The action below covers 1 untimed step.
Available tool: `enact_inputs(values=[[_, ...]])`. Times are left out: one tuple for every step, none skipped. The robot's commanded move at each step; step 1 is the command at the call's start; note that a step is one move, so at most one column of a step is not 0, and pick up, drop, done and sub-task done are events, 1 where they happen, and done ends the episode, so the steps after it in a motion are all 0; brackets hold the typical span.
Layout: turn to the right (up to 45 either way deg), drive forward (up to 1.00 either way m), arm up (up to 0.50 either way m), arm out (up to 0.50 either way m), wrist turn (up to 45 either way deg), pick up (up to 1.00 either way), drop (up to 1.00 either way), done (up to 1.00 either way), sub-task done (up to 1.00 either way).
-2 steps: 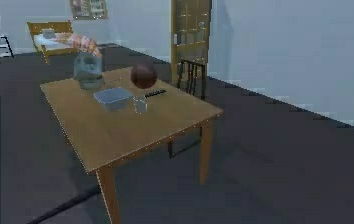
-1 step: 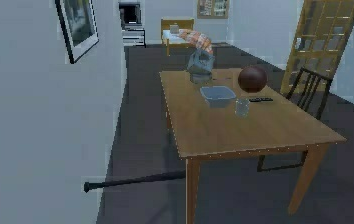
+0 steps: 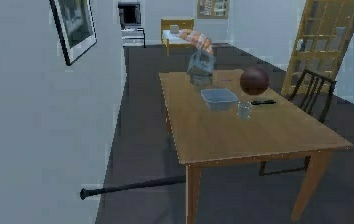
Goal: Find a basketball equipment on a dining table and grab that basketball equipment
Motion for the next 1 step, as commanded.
enact_inputs(values=[[45.0, 0.00, 0.00, 0.00, 0.0, 0.00, 0.00, 0.00, 0.00]])
